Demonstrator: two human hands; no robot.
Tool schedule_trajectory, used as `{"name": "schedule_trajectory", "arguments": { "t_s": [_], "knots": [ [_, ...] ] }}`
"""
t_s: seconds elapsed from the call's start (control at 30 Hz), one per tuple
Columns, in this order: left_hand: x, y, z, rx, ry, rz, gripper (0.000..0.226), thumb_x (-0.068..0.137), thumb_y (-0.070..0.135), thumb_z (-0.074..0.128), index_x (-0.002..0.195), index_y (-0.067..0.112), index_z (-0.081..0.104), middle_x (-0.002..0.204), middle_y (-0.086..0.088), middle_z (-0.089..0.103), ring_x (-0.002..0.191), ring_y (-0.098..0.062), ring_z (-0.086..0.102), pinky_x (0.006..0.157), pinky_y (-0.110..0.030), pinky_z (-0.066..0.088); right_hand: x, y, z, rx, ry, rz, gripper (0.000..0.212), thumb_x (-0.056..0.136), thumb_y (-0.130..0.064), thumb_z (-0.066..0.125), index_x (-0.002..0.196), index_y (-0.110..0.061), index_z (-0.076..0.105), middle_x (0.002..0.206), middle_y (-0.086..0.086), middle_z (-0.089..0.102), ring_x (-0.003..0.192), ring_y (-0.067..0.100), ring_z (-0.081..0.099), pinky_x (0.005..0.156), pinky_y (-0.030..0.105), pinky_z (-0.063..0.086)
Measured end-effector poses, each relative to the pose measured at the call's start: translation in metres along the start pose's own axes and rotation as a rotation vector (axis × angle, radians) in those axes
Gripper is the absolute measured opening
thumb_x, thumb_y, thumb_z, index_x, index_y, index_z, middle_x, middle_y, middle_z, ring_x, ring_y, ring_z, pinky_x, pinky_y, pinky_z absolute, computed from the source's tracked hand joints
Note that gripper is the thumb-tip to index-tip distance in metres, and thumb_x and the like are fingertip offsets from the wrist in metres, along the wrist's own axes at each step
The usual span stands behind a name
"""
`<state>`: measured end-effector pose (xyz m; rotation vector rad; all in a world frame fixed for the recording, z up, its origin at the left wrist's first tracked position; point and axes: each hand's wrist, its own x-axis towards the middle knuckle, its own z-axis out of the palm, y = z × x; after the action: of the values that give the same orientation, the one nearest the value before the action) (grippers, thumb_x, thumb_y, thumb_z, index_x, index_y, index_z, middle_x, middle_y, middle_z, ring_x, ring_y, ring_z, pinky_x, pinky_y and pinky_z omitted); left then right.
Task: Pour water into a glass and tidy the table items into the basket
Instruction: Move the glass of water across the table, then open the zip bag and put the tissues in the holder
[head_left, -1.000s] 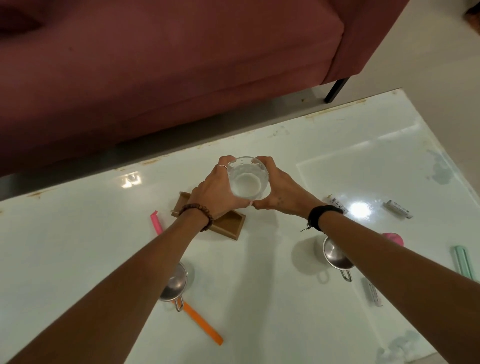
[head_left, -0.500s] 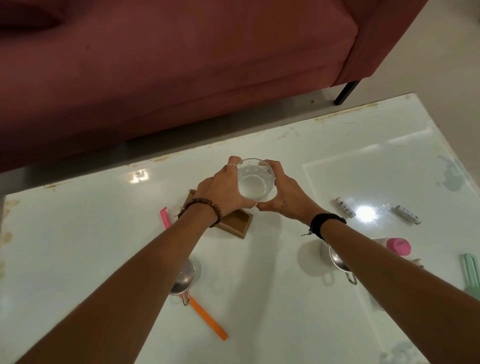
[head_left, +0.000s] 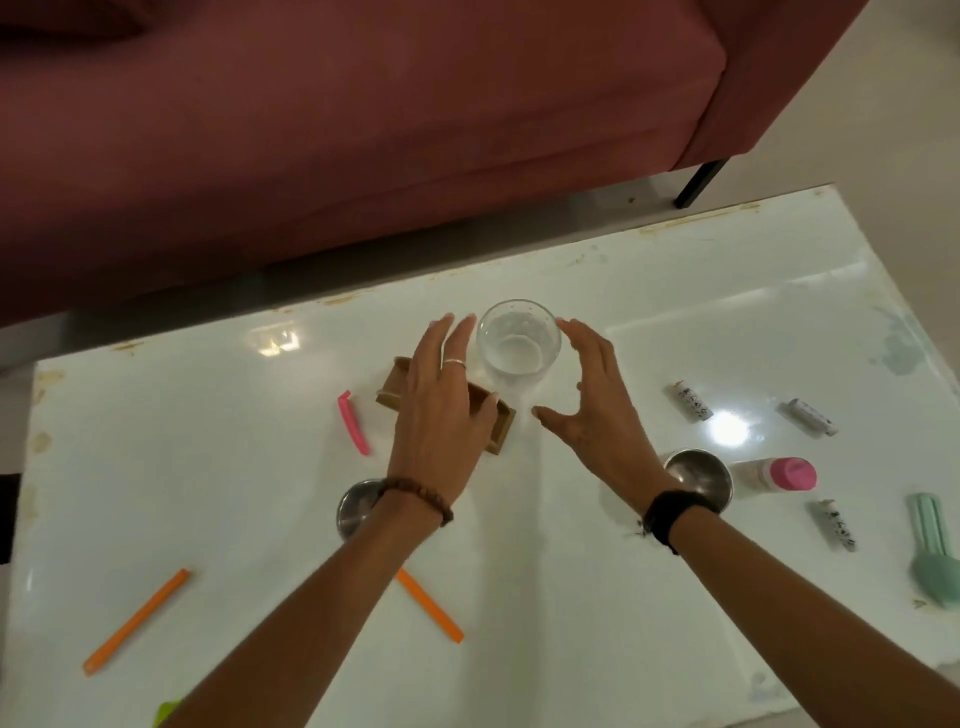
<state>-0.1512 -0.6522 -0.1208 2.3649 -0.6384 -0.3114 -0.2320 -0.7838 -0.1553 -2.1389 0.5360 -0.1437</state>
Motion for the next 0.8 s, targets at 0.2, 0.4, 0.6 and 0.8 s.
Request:
{"name": "schedule_trajectory", "arguments": {
  "t_s": [0.2, 0.4, 0.6, 0.8],
  "knots": [
    [-0.072, -0.003, -0.033, -0.102, 0.151, 0.053, 0.016, 0.085, 0.009, 0.055, 0.099, 0.008, 0.062, 0.102, -0.001, 0.065, 0.093, -0.009, 0.058, 0.083, -0.019, 0.049, -0.052, -0.058, 0.020, 0.125, 0.025, -0.085, 0.036, 0.084, -0.009, 0.061, 0.115, -0.024, 0.051, 0.109, -0.016, 0.055, 0.098, -0.002, 0.055, 0.084, 0.017, 0.048],
    [-0.131, -0.038, -0.087, -0.288, 0.368, -0.184, 0.021, 0.079, 0.000, 0.059, 0.088, 0.018, 0.063, 0.087, 0.015, 0.062, 0.088, 0.002, 0.057, 0.078, -0.001, 0.041, -0.090, -0.130, 0.074, 0.154, -0.133, -0.136, 0.021, 0.088, -0.015, 0.058, 0.105, -0.026, 0.056, 0.105, -0.014, 0.063, 0.090, 0.003, 0.060, 0.081, 0.014, 0.049],
    [-0.191, -0.115, -0.171, -0.251, 0.556, -0.328, 0.030, 0.080, -0.002, 0.060, 0.088, 0.027, 0.060, 0.091, 0.019, 0.061, 0.091, 0.006, 0.057, 0.080, -0.002, 0.041, -0.115, -0.211, 0.163, 0.108, -0.328, -0.226, 0.036, 0.087, -0.010, 0.057, 0.109, -0.037, 0.050, 0.106, -0.024, 0.058, 0.093, -0.006, 0.056, 0.079, 0.008, 0.044],
    [-0.264, -0.235, -0.272, 0.162, 0.650, -0.386, 0.020, 0.076, 0.000, 0.063, 0.092, 0.011, 0.065, 0.090, -0.008, 0.068, 0.087, -0.008, 0.056, 0.078, -0.009, 0.043, -0.139, -0.308, 0.293, 0.032, -0.535, -0.460, 0.030, 0.091, -0.015, 0.052, 0.119, -0.026, 0.051, 0.111, -0.013, 0.057, 0.097, -0.010, 0.048, 0.077, -0.002, 0.034]
  ]
}}
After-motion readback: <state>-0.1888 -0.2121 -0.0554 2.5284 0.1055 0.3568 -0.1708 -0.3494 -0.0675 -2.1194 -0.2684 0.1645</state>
